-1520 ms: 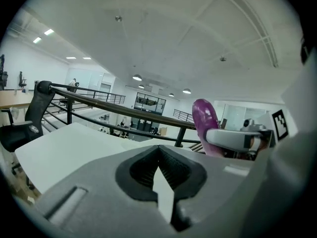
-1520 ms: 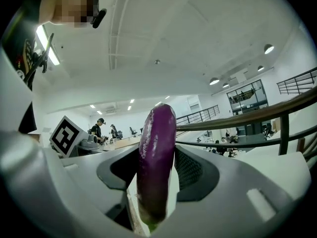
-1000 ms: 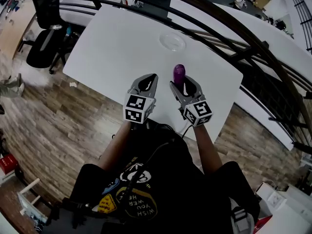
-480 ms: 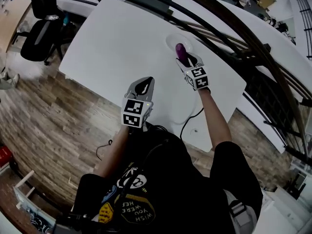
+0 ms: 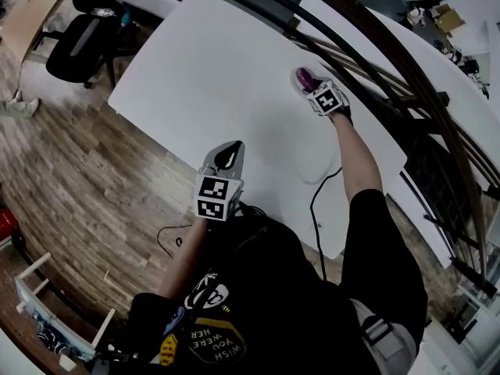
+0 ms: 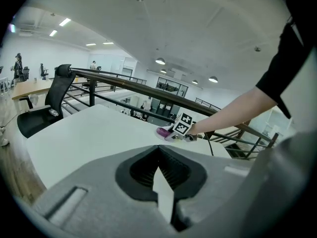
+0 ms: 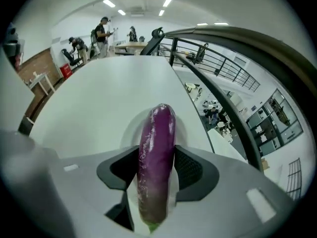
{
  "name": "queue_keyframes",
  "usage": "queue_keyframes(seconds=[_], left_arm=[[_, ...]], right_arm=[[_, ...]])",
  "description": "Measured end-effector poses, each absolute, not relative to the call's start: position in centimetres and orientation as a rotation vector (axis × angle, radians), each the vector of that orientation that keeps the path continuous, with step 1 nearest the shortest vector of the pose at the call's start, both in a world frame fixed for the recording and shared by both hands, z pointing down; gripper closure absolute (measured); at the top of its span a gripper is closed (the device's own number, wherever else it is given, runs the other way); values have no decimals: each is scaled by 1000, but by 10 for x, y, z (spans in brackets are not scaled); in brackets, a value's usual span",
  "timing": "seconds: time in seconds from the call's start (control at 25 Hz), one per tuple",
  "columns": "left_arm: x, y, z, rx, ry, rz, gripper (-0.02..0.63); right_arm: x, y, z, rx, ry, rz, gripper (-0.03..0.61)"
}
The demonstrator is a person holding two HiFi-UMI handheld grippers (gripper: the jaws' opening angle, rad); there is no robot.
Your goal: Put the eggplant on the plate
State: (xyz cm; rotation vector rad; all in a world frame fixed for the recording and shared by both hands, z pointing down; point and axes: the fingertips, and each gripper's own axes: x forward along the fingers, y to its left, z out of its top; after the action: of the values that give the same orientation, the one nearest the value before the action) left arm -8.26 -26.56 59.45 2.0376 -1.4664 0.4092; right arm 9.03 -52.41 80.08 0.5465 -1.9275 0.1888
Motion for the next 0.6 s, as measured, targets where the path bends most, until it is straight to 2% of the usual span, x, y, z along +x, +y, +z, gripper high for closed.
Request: queue_keyframes(seconds=[0.2,0.24,0.28,0.32,0.48,0.6], left_arm=[[-89,-264,597,2019,-1469,405,608],[-89,-265,595,2025,-1467,401,609],[-90,-265,594,2035,-1466,397,608],[-90,-266,592,2046,-1464,395,609],[-90,-271,582,2093,-1446,377,608],[-82,-272,564,2149,-1424,344,609]], right_arm=[[94,-528,810,511,-1909,311,358],[95,-528,808,520,-1915,321,347],[95,-528,805,536,-1930,323,303],[93,-527,798,561,-1960,325,301],[83,-504,741,770,-2202,423,284],[88,-437,685,949,-2414,542,285]])
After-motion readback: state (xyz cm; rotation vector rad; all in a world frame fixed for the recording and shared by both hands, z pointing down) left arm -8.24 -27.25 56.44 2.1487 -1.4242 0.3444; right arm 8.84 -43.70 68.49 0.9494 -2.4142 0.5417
